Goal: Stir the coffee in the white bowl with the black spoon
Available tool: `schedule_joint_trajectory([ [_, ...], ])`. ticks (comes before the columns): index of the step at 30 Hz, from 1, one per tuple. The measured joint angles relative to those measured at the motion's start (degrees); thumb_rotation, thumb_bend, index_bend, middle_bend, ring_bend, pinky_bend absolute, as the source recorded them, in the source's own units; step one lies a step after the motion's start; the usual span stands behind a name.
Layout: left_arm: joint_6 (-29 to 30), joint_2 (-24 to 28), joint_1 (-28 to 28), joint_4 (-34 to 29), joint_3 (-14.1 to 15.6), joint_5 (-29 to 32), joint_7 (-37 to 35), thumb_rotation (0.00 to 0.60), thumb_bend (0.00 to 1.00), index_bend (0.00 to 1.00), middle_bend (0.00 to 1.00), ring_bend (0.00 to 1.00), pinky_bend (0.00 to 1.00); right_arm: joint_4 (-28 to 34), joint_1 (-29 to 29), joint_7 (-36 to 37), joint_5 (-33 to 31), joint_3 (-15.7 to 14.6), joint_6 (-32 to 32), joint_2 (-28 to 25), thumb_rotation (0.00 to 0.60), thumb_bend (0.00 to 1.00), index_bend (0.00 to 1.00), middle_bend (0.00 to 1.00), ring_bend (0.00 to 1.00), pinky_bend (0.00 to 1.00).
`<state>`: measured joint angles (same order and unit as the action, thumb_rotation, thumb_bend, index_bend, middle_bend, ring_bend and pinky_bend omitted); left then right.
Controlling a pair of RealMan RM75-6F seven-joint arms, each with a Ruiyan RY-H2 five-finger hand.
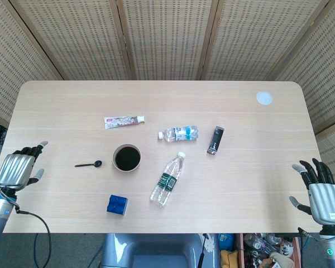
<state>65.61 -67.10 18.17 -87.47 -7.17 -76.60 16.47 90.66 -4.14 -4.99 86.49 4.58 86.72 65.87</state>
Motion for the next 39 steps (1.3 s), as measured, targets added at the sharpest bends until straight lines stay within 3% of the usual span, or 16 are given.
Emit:
schedule_joint_trajectory([
  [7,-7.3,-3.2,5.8,5.2,-1.1,2.9,1.8,0.6,0.34,0.31,0.69,0.63,0.69,0.2,-0.1,-0.2,-0.3,-0.1,-0.5,-0.2,0.6,0.26,0.25,0.24,0.07,0.13],
  [13,-12.1,-7.0,9.2,11.0,-1.4,4.8,1.5,0.6,0.35,0.37,0.74,0.68,0.72,0.1,-0.3,-0.2,-0.5,-0.1,-0.9,-0.1,0.6,0.26,0.25,0.24,0.07,0.13],
  [21,-16.1,-12.8,12.0,17.7,-0.8,6.8,-0.1,0.6,0.35,0.45,0.78,0.71,0.73,0.1,-0.3,-0.2,-0.7,-0.2,-1.2,0.0,0.6,0.26,0.25,0.24,0.07,0.13],
  [39,-16.7,-20.5,13.0,25.0,-0.3,9.7,-1.8,0.6,0.35,0.48,0.78,0.72,0.73,0.2,0.0,-0.2,-1.1,-0.3,-1.1,-0.3,0.6,0.26,0.25,0.24,0.07,0.14],
])
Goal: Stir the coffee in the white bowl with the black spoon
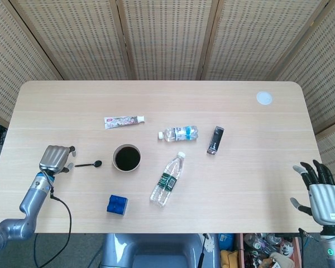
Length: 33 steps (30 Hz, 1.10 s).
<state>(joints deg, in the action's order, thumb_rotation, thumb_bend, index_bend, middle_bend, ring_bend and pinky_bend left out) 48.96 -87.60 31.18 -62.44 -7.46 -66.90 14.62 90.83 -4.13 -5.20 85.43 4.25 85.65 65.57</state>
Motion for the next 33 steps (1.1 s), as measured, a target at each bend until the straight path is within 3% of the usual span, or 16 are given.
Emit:
schedule_joint_trajectory([
  [33,-2.0,-9.2,1.0,9.4,-0.2,3.3,-1.1,0.6,0.34,0.51,0.78,0.72,0.73,-0.5,0.6,0.3,-1.0,-0.3,-0.3,-0.1,0.6,0.26,0.25,0.24,0.07,0.14],
])
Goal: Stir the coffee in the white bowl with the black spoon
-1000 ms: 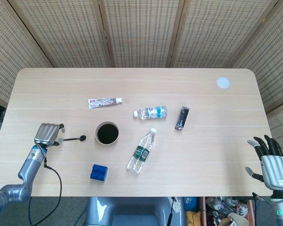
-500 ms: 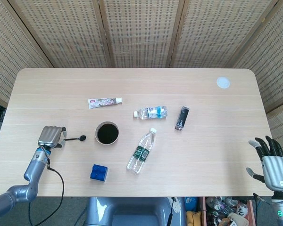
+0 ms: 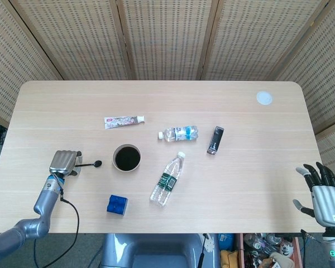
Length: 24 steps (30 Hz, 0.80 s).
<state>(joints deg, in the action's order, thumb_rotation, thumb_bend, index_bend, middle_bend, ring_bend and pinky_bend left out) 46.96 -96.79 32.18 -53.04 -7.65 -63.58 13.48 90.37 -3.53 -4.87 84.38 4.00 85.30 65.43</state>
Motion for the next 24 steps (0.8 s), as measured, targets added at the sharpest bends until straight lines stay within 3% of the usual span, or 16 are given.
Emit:
schedule_joint_trajectory([
  [24,-2.4,-1.9,0.8,2.7,-0.5,1.6,0.3,0.6,0.35,0.53,0.78,0.72,0.73,0.4,0.4,-0.6,-0.6,-0.1,-0.1,-0.3,0.6,0.26,0.25,0.24,0.07,0.14],
])
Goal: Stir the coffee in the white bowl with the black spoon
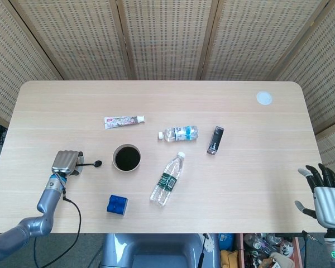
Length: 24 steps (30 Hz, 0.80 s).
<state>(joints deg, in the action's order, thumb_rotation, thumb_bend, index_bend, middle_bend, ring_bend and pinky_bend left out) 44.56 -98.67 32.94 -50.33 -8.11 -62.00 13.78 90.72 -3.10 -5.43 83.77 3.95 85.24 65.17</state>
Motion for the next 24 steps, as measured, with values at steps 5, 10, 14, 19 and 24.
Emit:
schedule_joint_trajectory([
  [5,-0.5,0.2,0.0,-0.1,0.0,0.5,0.4,0.6,0.35,0.54,0.78,0.72,0.73,-0.1,0.1,0.1,-0.1,0.0,0.0,0.1,0.6,0.26,0.25,0.24,0.07,0.14],
  [10,-1.2,0.4,0.0,-0.3,0.0,1.5,1.4,0.6,0.4,0.57,0.78,0.72,0.73,-0.2,0.1,0.2,-0.1,0.0,0.0,0.1,0.6,0.26,0.25,0.24,0.07,0.14],
  [14,-1.1,0.7,-0.1,-0.8,-0.1,1.8,1.7,0.6,0.44,0.59,0.79,0.72,0.73,-0.3,0.1,0.4,-0.1,0.0,0.0,0.2,0.6,0.26,0.25,0.24,0.07,0.14],
  [19,-0.9,1.6,-0.1,-2.0,0.0,2.0,2.4,0.6,0.45,0.6,0.79,0.72,0.73,-0.6,0.2,0.8,-0.1,0.0,0.0,0.3,0.6,0.26,0.25,0.24,0.07,0.14],
  [24,-0.2,3.0,0.0,-3.6,0.2,1.8,3.8,0.6,0.45,0.61,0.79,0.72,0.73,-0.9,0.3,1.1,0.0,0.0,0.2,0.4,0.6,0.26,0.25,0.24,0.07,0.14],
])
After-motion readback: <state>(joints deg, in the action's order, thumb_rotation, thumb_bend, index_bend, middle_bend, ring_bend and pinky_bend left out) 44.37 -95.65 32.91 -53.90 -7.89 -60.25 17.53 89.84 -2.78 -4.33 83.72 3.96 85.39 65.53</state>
